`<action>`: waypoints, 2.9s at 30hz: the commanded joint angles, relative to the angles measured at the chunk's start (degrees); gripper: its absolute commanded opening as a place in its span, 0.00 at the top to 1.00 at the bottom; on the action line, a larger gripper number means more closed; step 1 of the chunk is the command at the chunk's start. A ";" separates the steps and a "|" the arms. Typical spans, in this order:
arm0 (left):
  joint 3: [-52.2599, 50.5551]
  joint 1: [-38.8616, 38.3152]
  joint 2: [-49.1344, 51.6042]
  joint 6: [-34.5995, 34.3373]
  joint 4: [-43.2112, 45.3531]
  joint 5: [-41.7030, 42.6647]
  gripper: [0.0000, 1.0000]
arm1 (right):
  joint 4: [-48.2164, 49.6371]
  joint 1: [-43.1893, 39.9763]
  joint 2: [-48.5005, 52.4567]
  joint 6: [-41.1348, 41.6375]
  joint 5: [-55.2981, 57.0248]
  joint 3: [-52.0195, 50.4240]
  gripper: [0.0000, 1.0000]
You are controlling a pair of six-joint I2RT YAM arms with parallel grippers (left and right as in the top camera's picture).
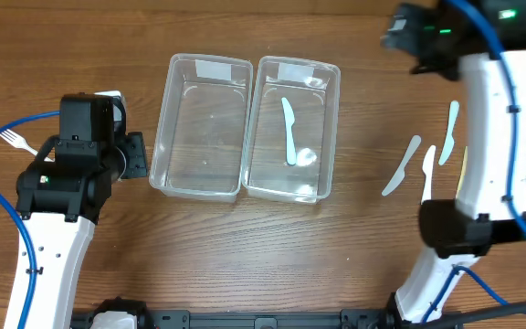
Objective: Pack container
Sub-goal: 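Carry the white knife into the right container and release it, then move the right gripper back to the knives and grasp another white knife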
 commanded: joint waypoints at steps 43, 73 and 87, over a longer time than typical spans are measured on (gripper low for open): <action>1.31 0.15 -0.02 0.46 -1.22 0.50 0.49 | 40.39 -10.80 1.22 -9.49 -6.71 -66.64 0.05; 1.31 0.15 -0.02 0.46 -1.42 0.50 0.49 | 39.78 -10.80 3.74 -9.25 -6.03 -66.71 0.73; 1.31 0.15 -0.02 0.46 -1.40 0.50 0.49 | 40.04 -10.80 3.74 -9.27 -6.03 -66.71 0.96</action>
